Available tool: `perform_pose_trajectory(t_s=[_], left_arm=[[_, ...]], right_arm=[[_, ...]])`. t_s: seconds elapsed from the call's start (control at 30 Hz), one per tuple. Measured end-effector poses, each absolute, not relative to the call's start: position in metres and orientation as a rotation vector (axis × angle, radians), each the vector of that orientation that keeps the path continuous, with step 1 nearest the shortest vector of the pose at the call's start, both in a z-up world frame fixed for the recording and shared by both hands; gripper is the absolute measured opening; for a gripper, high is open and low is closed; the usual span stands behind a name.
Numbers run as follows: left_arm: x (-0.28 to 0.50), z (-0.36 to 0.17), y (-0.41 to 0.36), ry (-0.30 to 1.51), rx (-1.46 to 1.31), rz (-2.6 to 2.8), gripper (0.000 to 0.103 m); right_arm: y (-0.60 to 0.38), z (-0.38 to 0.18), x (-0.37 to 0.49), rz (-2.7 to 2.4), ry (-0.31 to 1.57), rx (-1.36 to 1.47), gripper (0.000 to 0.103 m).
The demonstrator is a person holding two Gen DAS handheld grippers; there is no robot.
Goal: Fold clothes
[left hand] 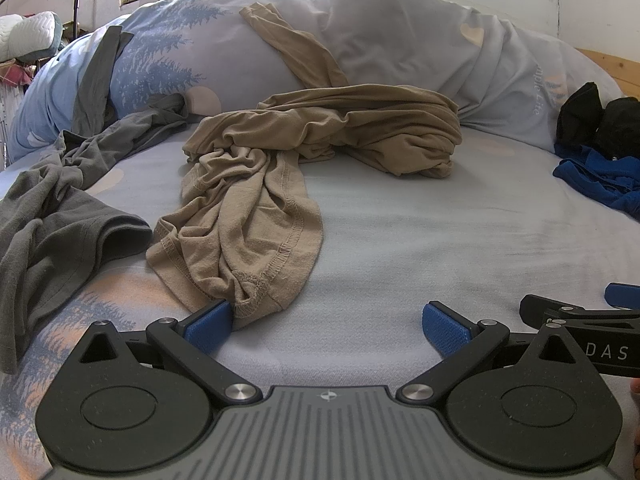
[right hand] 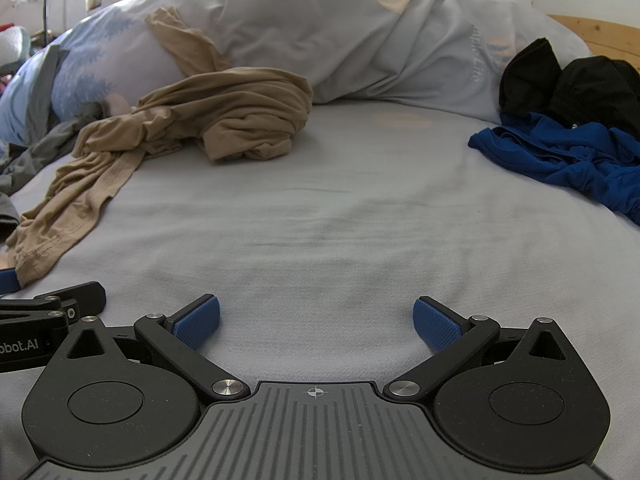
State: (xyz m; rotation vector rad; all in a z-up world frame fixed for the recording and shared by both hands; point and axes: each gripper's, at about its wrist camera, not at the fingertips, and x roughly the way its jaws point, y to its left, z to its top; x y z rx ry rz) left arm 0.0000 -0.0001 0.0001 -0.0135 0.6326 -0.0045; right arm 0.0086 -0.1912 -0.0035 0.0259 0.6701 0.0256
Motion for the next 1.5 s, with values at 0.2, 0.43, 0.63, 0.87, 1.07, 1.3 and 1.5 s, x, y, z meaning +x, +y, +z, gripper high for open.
perform_pose_trajectory(t_s=[0.2, 0.43, 0.63, 0.87, 1.07, 1.3, 1.5], left_arm=[[0.000, 0.001, -0.001, 0.633, -0.016, -0.005, 0.103], [-0.001, 0.001, 0.001, 0.633, -0.021, -0.008, 0.103], [-0.002, 0.002, 0.002, 0.637, -0.023, -0.013, 0.103], [-0.007, 0.003, 0.004, 0.649, -0.019, -0.022, 0.103], [-0.016, 0.009, 0.011, 0.658, -0.011, -0.014, 0.103], [-0.031, 0.026, 0.043, 0.625, -0.051, 0.045, 0.103], [-0.052, 0.046, 0.084, 0.536, -0.068, 0.150, 0.103]], right_arm=[[-0.191, -0.004, 0.009, 0.026, 0.670, 0.026, 0.103], [-0.190, -0.004, 0.008, 0.024, 0.670, 0.023, 0.103], [-0.190, -0.003, 0.008, 0.021, 0.669, 0.018, 0.103], [-0.186, -0.003, 0.008, 0.010, 0.667, 0.010, 0.103], [-0.186, -0.002, 0.007, 0.010, 0.668, 0.013, 0.103], [-0.187, -0.003, 0.009, 0.014, 0.675, 0.018, 0.103], [-0.184, -0.003, 0.011, 0.008, 0.676, 0.009, 0.103]])
